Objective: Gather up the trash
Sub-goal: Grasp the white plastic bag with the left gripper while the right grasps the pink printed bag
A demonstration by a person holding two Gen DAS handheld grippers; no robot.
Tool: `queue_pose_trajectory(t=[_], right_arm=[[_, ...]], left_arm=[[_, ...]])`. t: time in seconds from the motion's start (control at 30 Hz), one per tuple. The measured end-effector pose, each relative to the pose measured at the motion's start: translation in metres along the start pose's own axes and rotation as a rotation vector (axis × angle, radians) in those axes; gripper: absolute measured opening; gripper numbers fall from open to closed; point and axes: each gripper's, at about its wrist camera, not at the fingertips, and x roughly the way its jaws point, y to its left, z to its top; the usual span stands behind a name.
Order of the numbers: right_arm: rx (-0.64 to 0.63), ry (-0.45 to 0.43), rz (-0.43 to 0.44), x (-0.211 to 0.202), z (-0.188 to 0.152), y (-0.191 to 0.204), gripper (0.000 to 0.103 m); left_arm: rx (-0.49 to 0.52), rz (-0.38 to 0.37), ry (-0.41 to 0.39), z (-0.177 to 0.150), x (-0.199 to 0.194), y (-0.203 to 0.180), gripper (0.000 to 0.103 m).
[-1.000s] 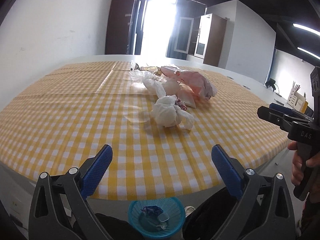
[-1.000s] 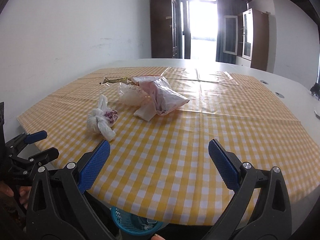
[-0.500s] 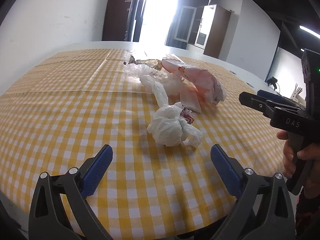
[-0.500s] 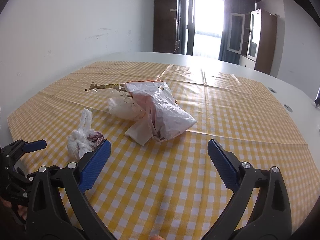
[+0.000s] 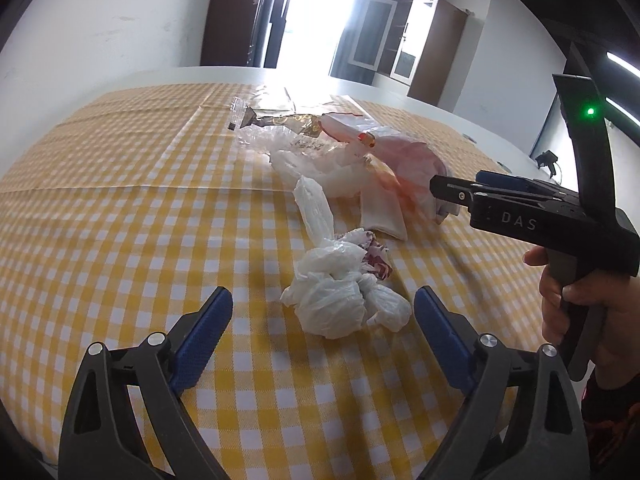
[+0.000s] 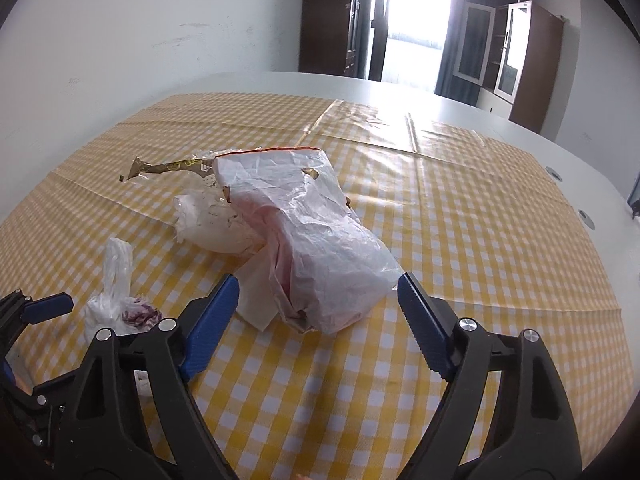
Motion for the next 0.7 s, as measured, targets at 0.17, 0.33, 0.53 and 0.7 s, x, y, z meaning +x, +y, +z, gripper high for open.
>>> queue_pose_trajectory(t=[0.17, 0.33, 0.53, 0.7], right_arm=[[-0.009, 0.040, -0.002, 0.013, -0.003, -0.004, 0.058], [0.000, 0.053, 0.018, 0.014, -0.009, -0.010, 0.031], [0.069, 0.026, 0.056, 0.001, -0.014, -0.024, 0.017], [0.111, -0.009, 0.092, -0.015, -0.023, -0.030, 0.015]], left_arm=[[-0.003, -0.002, 0.033, 0.001, 0.011, -0.002, 0.083], [0.006, -0.001, 0.039, 0.001, 0.017, -0.009, 0.069], [-0.018, 0.003, 0.011, -0.002, 0.012, -0.010, 0.045], [-0.047, 0.000, -0.030, -0.008, -0.004, -0.007, 0.042]])
